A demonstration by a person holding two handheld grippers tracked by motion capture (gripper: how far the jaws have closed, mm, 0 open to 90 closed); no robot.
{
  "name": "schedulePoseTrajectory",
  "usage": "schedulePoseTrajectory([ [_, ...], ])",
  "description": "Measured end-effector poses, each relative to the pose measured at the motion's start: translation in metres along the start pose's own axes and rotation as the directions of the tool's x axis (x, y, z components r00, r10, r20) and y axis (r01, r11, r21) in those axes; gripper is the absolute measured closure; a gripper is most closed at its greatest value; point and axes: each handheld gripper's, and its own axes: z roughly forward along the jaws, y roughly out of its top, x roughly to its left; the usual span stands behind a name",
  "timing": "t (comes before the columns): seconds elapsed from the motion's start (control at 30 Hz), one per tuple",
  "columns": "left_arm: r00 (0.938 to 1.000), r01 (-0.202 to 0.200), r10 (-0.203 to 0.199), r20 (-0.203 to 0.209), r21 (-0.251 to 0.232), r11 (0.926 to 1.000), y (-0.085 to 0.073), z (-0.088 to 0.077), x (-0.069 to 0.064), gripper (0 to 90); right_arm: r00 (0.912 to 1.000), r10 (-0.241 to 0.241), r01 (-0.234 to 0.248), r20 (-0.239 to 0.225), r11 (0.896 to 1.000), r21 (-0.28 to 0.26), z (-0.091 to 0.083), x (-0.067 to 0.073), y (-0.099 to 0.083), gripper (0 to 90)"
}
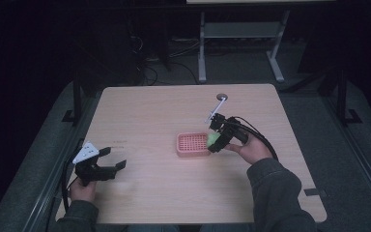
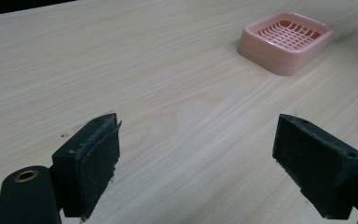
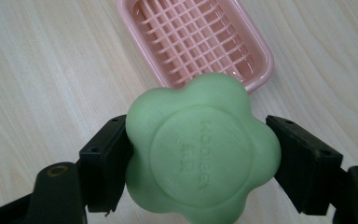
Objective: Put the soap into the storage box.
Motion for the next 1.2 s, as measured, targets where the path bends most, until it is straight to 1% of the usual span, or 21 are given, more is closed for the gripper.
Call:
schedulePoseTrajectory([
  [0.07, 1.0, 0.001, -0.001, 0.001, 0.0, 1.0, 0.0, 0.0, 0.0, 14.4, 1.0, -0.008, 0.008, 0.001, 1.0, 0.011, 0.003, 0.001, 0.005, 25.8],
  [0.33, 1.0, 0.003, -0.003, 0.002, 0.002, 1.0, 0.0, 0.001, 0.0, 14.4, 0.9998, -0.018, 0.018, -0.004, 1.0, 0.01, 0.007, 0.0, 0.019, 25.8],
  [0.4, 1.0, 0.004, -0.004, 0.002, 0.002, 1.0, 0.0, 0.001, 0.0, 14.4, 0.9998, -0.016, 0.017, -0.013, 1.0, 0.003, 0.008, -0.001, 0.022, 25.7],
  [0.47, 1.0, 0.005, -0.005, 0.002, 0.001, 1.0, 0.0, 0.001, 0.0, 14.4, 0.9998, -0.017, 0.017, -0.006, 1.0, 0.008, 0.01, -0.002, 0.025, 25.7],
  [0.57, 1.0, 0.006, -0.006, 0.004, 0.001, 1.0, 0.0, 0.001, 0.001, 14.4, 0.9998, -0.016, 0.016, -0.012, 1.0, 0.017, 0.014, -0.002, 0.03, 25.8],
  [0.7, 0.9999, 0.009, -0.009, 0.006, -0.002, 1.0, 0.0, 0.001, 0.001, 14.4, 0.9994, -0.031, 0.032, -0.017, 0.999, 0.036, 0.021, -0.001, 0.04, 25.7],
  [0.73, 0.9999, 0.009, -0.009, 0.006, -0.002, 1.0, 0.0, 0.001, 0.001, 14.4, 0.9994, -0.031, 0.032, -0.017, 0.999, 0.036, 0.021, -0.001, 0.04, 25.7],
  [0.83, 0.9999, 0.012, -0.012, 0.006, -0.004, 0.9999, 0.0, 0.001, 0.001, 14.4, 0.9992, -0.036, 0.037, -0.016, 0.998, 0.041, 0.026, -0.001, 0.048, 25.7],
  [0.87, 0.9999, 0.012, -0.012, 0.006, -0.004, 0.9999, 0.0, 0.001, 0.001, 14.4, 0.9992, -0.036, 0.037, -0.016, 0.998, 0.041, 0.026, -0.001, 0.048, 25.7],
  [0.9, 0.9999, 0.011, -0.011, 0.005, -0.004, 0.9999, 0.0, 0.001, 0.001, 14.4, 0.9989, -0.033, 0.034, -0.034, 0.999, 0.038, 0.028, -0.002, 0.05, 25.7],
  [1.2, 0.9999, 0.012, -0.012, 0.003, -0.008, 0.9999, 0.0, 0.0, 0.002, 14.4, 0.9984, -0.031, 0.033, -0.047, 0.998, 0.052, 0.04, -0.002, 0.056, 25.7],
])
